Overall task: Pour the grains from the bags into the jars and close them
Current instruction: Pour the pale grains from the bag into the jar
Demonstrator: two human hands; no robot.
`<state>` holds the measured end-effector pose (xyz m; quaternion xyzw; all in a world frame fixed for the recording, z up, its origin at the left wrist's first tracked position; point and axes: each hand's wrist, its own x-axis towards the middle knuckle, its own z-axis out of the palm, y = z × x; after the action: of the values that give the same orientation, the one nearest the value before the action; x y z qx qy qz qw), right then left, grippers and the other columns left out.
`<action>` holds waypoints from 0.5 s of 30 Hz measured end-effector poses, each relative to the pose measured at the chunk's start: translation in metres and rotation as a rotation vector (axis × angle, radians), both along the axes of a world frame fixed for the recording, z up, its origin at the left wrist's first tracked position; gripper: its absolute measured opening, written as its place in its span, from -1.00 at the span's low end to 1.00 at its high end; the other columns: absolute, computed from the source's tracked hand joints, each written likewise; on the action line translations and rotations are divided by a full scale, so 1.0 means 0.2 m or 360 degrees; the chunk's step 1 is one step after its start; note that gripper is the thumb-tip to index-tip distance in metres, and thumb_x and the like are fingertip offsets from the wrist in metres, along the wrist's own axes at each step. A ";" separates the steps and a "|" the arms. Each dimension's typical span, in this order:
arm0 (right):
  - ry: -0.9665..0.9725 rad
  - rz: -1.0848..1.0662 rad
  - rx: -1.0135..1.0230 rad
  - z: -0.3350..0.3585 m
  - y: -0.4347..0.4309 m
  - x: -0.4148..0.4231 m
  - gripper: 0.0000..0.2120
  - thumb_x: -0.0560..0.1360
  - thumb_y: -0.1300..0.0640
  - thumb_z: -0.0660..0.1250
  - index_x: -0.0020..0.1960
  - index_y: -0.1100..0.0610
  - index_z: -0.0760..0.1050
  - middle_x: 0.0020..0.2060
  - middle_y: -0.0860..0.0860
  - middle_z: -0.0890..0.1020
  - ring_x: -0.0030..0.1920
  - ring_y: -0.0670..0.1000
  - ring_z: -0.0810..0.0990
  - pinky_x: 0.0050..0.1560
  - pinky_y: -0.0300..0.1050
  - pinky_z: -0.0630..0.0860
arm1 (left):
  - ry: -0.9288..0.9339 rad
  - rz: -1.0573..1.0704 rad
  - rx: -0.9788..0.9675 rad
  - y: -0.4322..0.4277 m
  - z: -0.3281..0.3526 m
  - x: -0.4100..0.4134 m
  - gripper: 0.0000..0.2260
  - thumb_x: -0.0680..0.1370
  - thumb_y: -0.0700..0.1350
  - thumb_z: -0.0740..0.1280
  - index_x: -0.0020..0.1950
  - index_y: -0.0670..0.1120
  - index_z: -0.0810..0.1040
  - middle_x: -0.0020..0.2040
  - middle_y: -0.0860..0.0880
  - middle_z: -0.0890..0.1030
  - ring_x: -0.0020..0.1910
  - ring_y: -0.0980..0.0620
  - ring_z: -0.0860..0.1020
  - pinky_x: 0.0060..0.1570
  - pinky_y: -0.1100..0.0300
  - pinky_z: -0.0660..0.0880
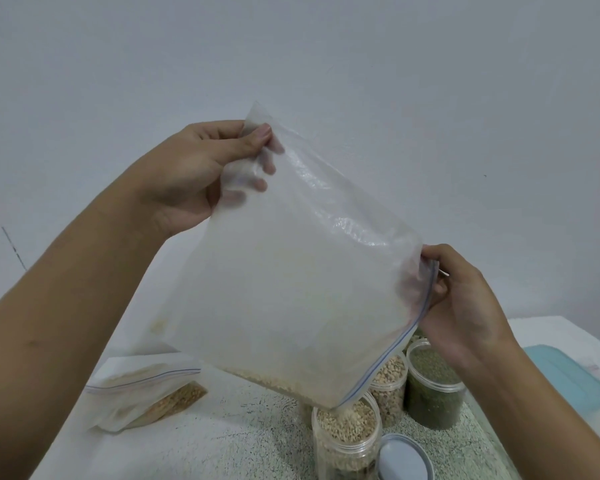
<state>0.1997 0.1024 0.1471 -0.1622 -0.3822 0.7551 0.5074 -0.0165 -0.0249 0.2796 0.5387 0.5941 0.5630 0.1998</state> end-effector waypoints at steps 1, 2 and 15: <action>-0.0005 -0.0002 -0.0001 0.00 0.00 0.00 -0.46 0.61 0.24 0.25 -0.56 0.08 0.48 -0.60 -0.12 0.37 -0.56 -0.14 0.39 -0.27 -0.22 0.38 | 0.0001 0.0003 0.0000 0.00 0.00 0.00 -0.83 0.60 0.02 0.33 -0.07 -0.03 0.64 -0.21 0.02 0.59 -0.32 0.08 0.53 -0.24 0.15 0.32; -0.0007 -0.0004 0.0002 0.00 0.00 0.00 -0.46 0.61 0.24 0.24 -0.56 0.08 0.48 -0.60 -0.12 0.37 -0.55 -0.14 0.39 -0.25 -0.20 0.36 | 0.0001 0.0004 0.0001 0.00 0.00 0.00 -0.83 0.60 0.02 0.33 -0.08 -0.03 0.64 -0.21 0.03 0.59 -0.32 0.08 0.53 -0.24 0.15 0.32; 0.0050 0.0019 0.0036 0.00 -0.01 0.02 -0.44 0.61 0.25 0.22 -0.57 0.05 0.47 -0.60 -0.12 0.36 -0.55 -0.15 0.37 -0.20 -0.19 0.31 | 0.0058 0.0004 0.0006 -0.02 0.03 0.03 -0.82 0.61 0.03 0.33 -0.08 -0.03 0.64 -0.22 0.03 0.59 -0.32 0.09 0.54 -0.31 0.23 0.33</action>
<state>0.2039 0.0998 0.1480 -0.1423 -0.3836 0.7562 0.5107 -0.0101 -0.0298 0.2866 0.5484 0.5973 0.5544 0.1872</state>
